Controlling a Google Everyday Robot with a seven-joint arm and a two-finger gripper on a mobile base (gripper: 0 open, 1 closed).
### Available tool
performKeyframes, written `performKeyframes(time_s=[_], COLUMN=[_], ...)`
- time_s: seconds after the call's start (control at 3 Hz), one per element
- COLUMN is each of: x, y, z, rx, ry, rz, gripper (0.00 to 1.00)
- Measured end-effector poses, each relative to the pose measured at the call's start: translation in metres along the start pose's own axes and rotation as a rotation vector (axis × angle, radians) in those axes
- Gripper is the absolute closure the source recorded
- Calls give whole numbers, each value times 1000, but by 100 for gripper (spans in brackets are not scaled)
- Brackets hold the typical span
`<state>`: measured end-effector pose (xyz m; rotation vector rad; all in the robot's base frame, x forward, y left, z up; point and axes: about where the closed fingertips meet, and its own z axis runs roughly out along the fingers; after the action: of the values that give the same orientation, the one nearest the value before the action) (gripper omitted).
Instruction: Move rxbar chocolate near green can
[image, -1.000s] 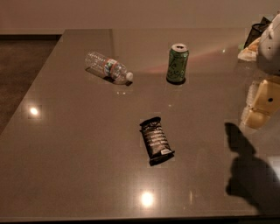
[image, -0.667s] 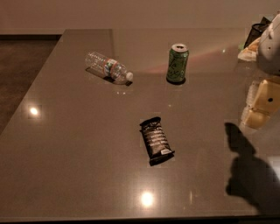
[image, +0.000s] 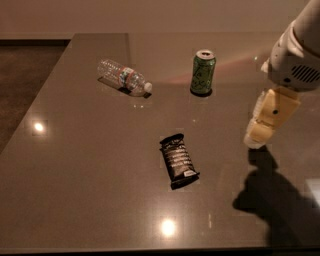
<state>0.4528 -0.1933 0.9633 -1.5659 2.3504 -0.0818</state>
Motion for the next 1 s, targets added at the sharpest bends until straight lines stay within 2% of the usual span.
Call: performKeyframes(time_s=[0.33,1.0], x=[-23,-51], y=[4,23], z=[36,89], rx=[-5,-42], ry=[21,38], rz=[159,405], gripper=[0,0])
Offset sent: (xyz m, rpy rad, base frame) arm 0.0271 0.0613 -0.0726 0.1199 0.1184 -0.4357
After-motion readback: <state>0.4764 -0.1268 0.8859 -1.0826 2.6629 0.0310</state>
